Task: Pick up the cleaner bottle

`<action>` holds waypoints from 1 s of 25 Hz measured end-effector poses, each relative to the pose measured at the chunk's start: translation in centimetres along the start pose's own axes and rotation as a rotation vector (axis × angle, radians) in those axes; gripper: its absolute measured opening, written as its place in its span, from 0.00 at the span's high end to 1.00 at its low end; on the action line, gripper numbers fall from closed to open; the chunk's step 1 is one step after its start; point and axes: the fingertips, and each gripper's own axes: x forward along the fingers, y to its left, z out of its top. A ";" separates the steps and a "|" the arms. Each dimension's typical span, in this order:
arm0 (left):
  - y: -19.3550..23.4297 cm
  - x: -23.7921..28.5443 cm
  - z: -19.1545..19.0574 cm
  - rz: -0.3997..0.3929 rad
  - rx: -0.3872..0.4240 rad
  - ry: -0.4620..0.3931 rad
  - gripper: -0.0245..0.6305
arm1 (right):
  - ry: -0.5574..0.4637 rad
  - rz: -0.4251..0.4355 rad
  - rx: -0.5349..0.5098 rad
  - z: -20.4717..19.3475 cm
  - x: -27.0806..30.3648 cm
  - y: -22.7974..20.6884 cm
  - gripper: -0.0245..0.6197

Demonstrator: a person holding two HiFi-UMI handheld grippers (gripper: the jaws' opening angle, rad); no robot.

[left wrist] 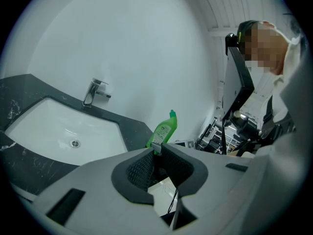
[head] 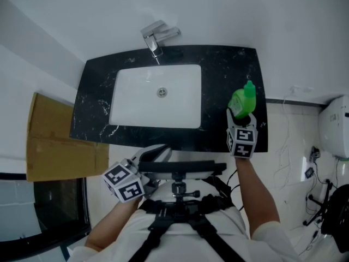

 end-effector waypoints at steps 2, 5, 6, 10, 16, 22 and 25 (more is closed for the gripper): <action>0.0 0.0 0.0 -0.004 0.000 0.003 0.89 | -0.003 -0.003 0.003 0.2 0.2 0.0 0.63; 0.2 -0.3 -0.1 -0.002 0.000 0.008 0.89 | -0.006 -0.004 0.013 0.4 0.5 0.3 0.63; 0.2 -0.3 -0.1 0.000 0.000 0.009 0.89 | -0.007 -0.002 0.014 0.4 0.5 0.4 0.63; 0.2 -0.2 -0.2 0.000 -0.001 0.019 0.89 | -0.010 -0.008 0.011 0.6 1.2 0.0 0.62; 0.6 -0.9 -0.5 0.002 -0.004 0.045 0.89 | -0.045 0.040 0.048 1.6 1.8 0.4 0.53; 1.5 -2.1 -1.1 -0.026 -0.020 0.067 0.89 | -0.030 0.014 0.026 1.4 2.1 0.3 0.52; 2.1 -2.9 -1.2 -0.050 -0.024 0.072 0.89 | -0.027 0.015 0.025 1.3 2.2 0.3 0.53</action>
